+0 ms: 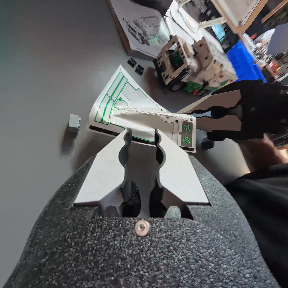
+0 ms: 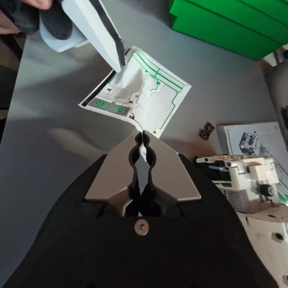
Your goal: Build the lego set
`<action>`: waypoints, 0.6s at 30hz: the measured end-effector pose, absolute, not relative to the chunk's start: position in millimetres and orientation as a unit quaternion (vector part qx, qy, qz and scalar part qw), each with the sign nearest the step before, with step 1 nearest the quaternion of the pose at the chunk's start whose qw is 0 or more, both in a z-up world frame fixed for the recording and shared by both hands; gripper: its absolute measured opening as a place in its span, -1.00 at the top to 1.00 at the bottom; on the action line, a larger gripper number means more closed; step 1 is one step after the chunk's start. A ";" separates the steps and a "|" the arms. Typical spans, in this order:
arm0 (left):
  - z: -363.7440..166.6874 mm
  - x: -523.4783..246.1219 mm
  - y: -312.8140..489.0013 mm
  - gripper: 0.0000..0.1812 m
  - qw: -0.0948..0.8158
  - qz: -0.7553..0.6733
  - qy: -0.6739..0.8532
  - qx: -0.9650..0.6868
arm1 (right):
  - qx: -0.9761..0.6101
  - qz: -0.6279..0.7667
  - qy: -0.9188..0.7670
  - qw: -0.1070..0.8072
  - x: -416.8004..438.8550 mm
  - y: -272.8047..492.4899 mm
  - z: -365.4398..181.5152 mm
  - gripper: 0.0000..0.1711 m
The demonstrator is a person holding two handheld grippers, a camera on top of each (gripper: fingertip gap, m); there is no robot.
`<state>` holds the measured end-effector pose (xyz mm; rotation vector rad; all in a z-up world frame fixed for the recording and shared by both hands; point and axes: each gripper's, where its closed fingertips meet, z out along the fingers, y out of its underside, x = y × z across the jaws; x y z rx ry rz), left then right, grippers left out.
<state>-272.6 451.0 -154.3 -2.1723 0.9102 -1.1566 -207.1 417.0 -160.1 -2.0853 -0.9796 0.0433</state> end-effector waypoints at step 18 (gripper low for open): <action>-60.6 -233.7 393.0 0.91 0.101 -0.741 0.211 -0.629 | -0.710 -0.238 -0.410 0.521 -162.7 415.9 -97.3 1.00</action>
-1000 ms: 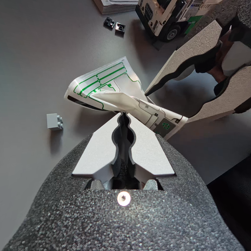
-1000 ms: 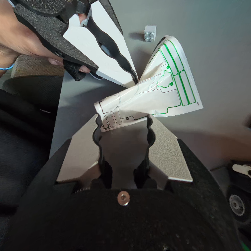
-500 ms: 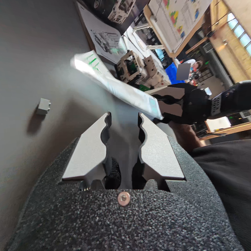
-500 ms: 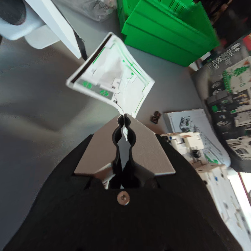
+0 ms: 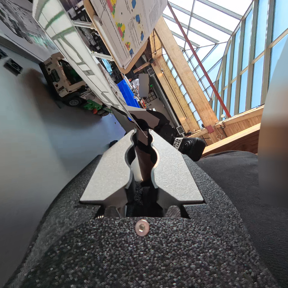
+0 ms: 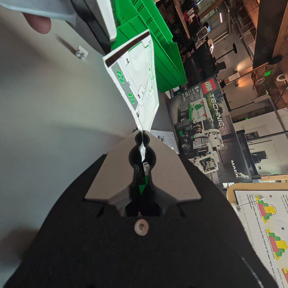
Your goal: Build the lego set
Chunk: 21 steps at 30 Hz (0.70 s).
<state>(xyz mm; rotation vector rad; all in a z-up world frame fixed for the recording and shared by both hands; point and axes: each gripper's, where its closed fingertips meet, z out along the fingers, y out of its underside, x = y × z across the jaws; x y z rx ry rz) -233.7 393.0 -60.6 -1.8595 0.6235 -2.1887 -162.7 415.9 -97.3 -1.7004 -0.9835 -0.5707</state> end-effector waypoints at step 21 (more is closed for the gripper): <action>-52.1 -216.2 381.4 1.00 0.170 -0.711 0.276 -0.624 | -0.773 0.042 -0.366 0.517 -182.9 375.7 -101.6 0.45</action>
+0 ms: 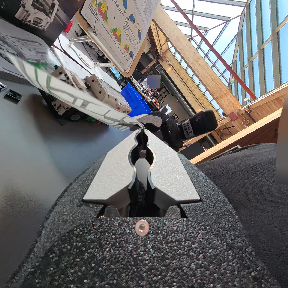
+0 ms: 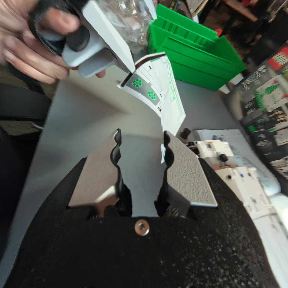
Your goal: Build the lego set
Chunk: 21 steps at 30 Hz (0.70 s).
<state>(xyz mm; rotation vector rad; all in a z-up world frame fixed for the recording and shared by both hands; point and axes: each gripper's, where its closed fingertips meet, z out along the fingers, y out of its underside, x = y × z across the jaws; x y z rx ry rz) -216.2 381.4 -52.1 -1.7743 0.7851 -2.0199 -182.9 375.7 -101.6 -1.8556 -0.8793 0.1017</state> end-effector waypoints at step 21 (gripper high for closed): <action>-40.2 -198.3 370.8 1.00 0.217 -0.711 0.278 -0.609 | -0.812 0.227 -0.244 0.479 -207.9 368.4 -56.8 0.57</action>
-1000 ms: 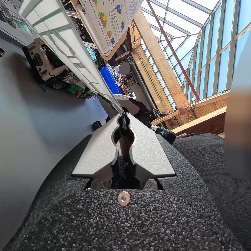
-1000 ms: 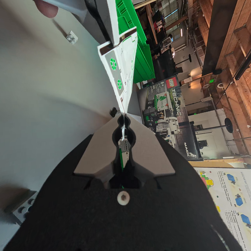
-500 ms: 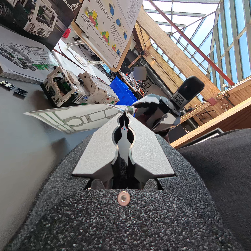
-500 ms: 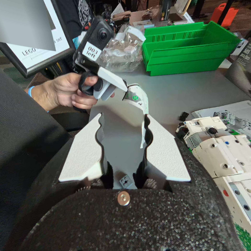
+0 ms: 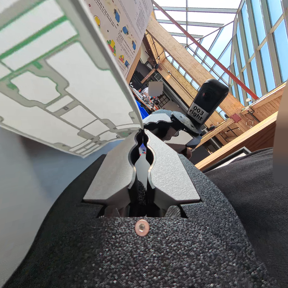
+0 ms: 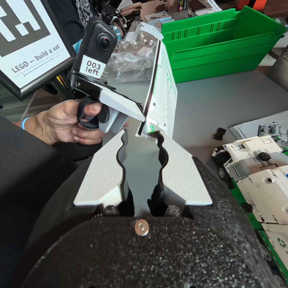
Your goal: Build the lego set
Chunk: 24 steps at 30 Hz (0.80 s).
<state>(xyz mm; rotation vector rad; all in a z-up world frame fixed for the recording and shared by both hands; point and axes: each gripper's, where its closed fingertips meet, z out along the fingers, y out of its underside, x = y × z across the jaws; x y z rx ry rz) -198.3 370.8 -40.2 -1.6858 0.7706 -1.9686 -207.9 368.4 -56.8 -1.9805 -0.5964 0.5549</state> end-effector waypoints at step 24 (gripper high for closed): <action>-15.7 -196.4 342.9 1.00 0.245 -0.748 0.325 -0.525 | -0.658 0.605 -0.099 0.438 -204.9 349.7 -19.1 0.97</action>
